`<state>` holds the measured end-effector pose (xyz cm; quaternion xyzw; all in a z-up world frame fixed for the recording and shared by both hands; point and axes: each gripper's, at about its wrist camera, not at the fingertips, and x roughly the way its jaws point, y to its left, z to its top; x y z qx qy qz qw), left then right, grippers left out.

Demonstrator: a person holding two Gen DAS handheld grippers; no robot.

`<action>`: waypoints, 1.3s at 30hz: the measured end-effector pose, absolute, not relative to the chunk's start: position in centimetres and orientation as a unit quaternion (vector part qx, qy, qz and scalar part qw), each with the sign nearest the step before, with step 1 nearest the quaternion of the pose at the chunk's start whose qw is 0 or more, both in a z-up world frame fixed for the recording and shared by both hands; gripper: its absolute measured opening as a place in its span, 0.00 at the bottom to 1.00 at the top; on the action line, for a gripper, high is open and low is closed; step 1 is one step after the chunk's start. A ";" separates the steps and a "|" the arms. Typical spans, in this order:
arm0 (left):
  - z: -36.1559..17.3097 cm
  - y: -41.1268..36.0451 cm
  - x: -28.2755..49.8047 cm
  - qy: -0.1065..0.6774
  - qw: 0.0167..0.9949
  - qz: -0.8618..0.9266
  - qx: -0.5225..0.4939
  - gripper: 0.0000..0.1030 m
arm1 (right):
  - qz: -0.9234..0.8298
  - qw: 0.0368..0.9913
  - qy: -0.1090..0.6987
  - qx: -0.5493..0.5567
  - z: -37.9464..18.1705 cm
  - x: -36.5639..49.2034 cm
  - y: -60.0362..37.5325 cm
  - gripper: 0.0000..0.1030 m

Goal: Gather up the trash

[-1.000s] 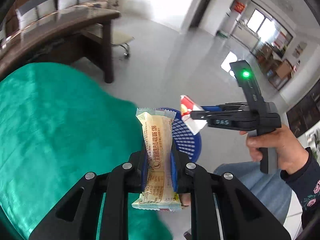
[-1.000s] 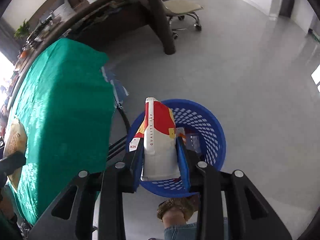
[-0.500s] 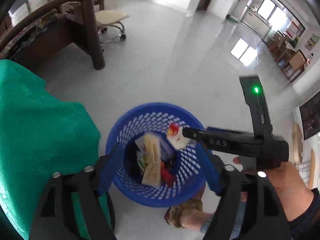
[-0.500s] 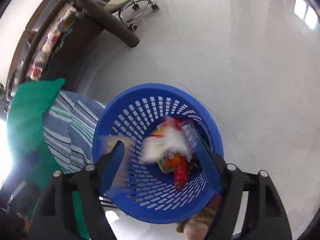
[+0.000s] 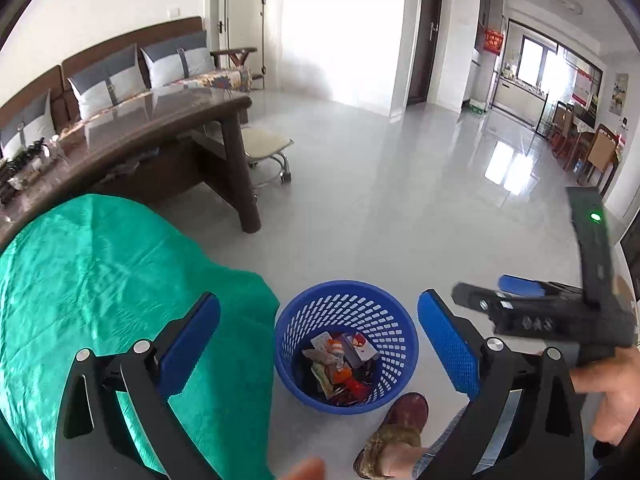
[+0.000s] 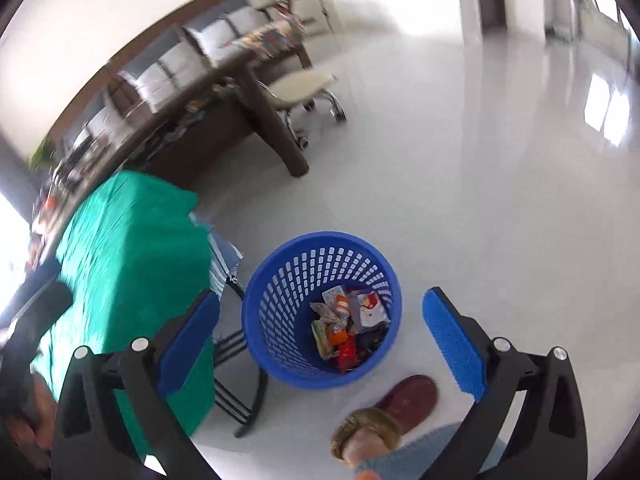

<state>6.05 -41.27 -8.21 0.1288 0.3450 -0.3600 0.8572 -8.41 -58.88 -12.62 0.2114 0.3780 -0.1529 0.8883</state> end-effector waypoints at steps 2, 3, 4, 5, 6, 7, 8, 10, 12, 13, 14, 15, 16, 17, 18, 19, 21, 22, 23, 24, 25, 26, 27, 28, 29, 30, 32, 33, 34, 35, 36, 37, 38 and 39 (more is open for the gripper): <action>-7.5 -40.4 4.8 0.339 0.860 -0.359 0.132 0.95 | -0.160 0.905 0.345 0.189 -10.9 -10.0 -57.1 0.96; -7.0 -39.9 4.2 0.337 0.861 -0.355 0.139 0.95 | -0.162 0.914 0.322 0.186 -9.9 -11.1 -56.2 0.96; -6.4 -39.8 3.5 0.337 0.862 -0.350 0.145 0.95 | -0.164 0.916 0.315 0.185 -9.6 -11.7 -55.8 0.96; -5.7 -39.4 2.9 0.336 0.864 -0.345 0.149 0.95 | -0.168 0.913 0.324 0.182 -9.3 -12.1 -55.4 0.96; -5.4 -39.1 2.4 0.332 0.867 -0.340 0.152 0.95 | -0.171 0.910 0.334 0.177 -9.1 -12.1 -55.3 0.96; -5.0 -38.7 1.7 0.325 0.871 -0.335 0.153 0.95 | -0.177 0.908 0.339 0.173 -9.0 -12.1 -55.3 0.96; -4.7 -38.6 1.3 0.320 0.873 -0.335 0.153 0.95 | -0.178 0.907 0.342 0.170 -8.8 -12.2 -55.2 0.96; -4.3 -38.2 0.7 0.323 0.871 -0.339 0.149 0.95 | -0.171 0.903 0.351 0.180 -8.6 -12.3 -55.3 0.95; -4.3 -38.2 0.8 0.339 0.867 -0.334 0.149 0.95 | -0.172 0.893 0.369 0.191 -8.5 -12.5 -55.3 0.95; -4.3 -38.2 0.8 0.346 0.865 -0.330 0.153 0.95 | -0.179 0.889 0.377 0.187 -8.4 -12.6 -55.0 0.95; -4.4 -38.2 0.8 0.351 0.863 -0.326 0.157 0.95 | -0.183 0.886 0.385 0.182 -8.3 -12.6 -54.8 0.95; -4.6 -38.4 1.0 0.359 0.861 -0.322 0.163 0.95 | -0.183 0.884 0.391 0.181 -8.3 -12.8 -54.4 0.95; -4.7 -38.6 1.0 0.368 0.857 -0.319 0.168 0.95 | -0.184 0.880 0.398 0.182 -8.3 -12.9 -54.2 0.95; -4.9 -38.7 1.0 0.376 0.854 -0.317 0.172 0.95 | -0.184 0.877 0.403 0.185 -8.3 -13.0 -54.2 0.95; -5.1 -38.9 1.0 0.382 0.851 -0.317 0.174 0.95 | -0.185 0.872 0.413 0.188 -8.4 -13.0 -54.1 0.95; -5.3 -39.0 1.1 0.387 0.848 -0.317 0.176 0.95 | -0.188 0.867 0.422 0.189 -8.7 -13.0 -54.0 0.95; -5.6 -39.1 1.1 0.397 0.841 -0.320 0.179 0.95 | -0.190 0.857 0.437 0.196 -9.0 -13.0 -54.0 0.95; -5.7 -39.3 1.2 0.400 0.839 -0.321 0.181 0.95 | -0.189 0.852 0.444 0.201 -9.2 -13.0 -53.9 0.95; -5.9 -39.4 1.2 0.404 0.837 -0.321 0.183 0.95 | -0.187 0.849 0.450 0.205 -9.4 -13.0 -53.8 0.95; -6.1 -39.5 1.2 0.408 0.834 -0.322 0.186 0.95 | -0.185 0.846 0.456 0.206 -9.6 -13.0 -53.7 0.95; -6.2 -39.5 1.3 0.412 0.832 -0.322 0.186 0.95 | -0.185 0.843 0.461 0.206 -9.7 -13.1 -53.5 0.95; -6.3 -39.5 1.4 0.415 0.831 -0.321 0.185 0.95 | -0.185 0.842 0.463 0.206 -9.8 -13.1 -53.4 0.95; -6.4 -39.5 1.5 0.418 0.829 -0.320 0.186 0.95 | -0.184 0.841 0.465 0.207 -9.9 -13.2 -53.3 0.95; -6.5 -39.5 1.5 0.421 0.828 -0.320 0.186 0.95 | -0.182 0.840 0.467 0.208 -10.0 -13.2 -53.2 0.95; -6.6 -39.5 1.5 0.423 0.827 -0.318 0.188 0.95 | -0.181 0.840 0.468 0.207 -10.0 -13.3 -53.1 0.95; -6.6 -39.5 1.5 0.423 0.828 -0.316 0.190 0.95 | -0.180 0.839 0.470 0.205 -10.1 -13.3 -53.0 0.95; -6.7 -39.5 1.4 0.425 0.827 -0.314 0.192 0.95 | -0.179 0.840 0.471 0.203 -10.0 -13.3 -52.8 0.95; -6.7 -39.5 1.5 0.426 0.827 -0.314 0.192 0.95 | -0.178 0.840 0.472 0.203 -10.1 -13.3 -52.7 0.95; -6.7 -39.5 1.5 0.427 0.826 -0.314 0.192 0.95 | -0.178 0.839 0.472 0.202 -10.0 -13.3 -52.7 0.95; -6.7 -39.6 1.6 0.427 0.826 -0.314 0.192 0.95 | -0.179 0.839 0.472 0.202 -10.1 -13.3 -52.7 0.95; -6.7 -39.6 1.5 0.427 0.826 -0.313 0.193 0.95 | -0.180 0.839 0.472 0.203 -10.0 -13.3 -52.7 0.95; -6.7 -39.7 1.5 0.428 0.826 -0.312 0.194 0.95 | -0.180 0.839 0.471 0.203 -10.0 -13.3 -52.7 0.95; -6.6 -39.7 1.5 0.428 0.826 -0.311 0.194 0.95 | -0.179 0.839 0.471 0.204 -10.1 -13.3 -52.7 0.95; -6.6 -39.7 1.5 0.428 0.826 -0.311 0.194 0.95 | -0.179 0.839 0.471 0.204 -10.1 -13.4 -52.7 0.95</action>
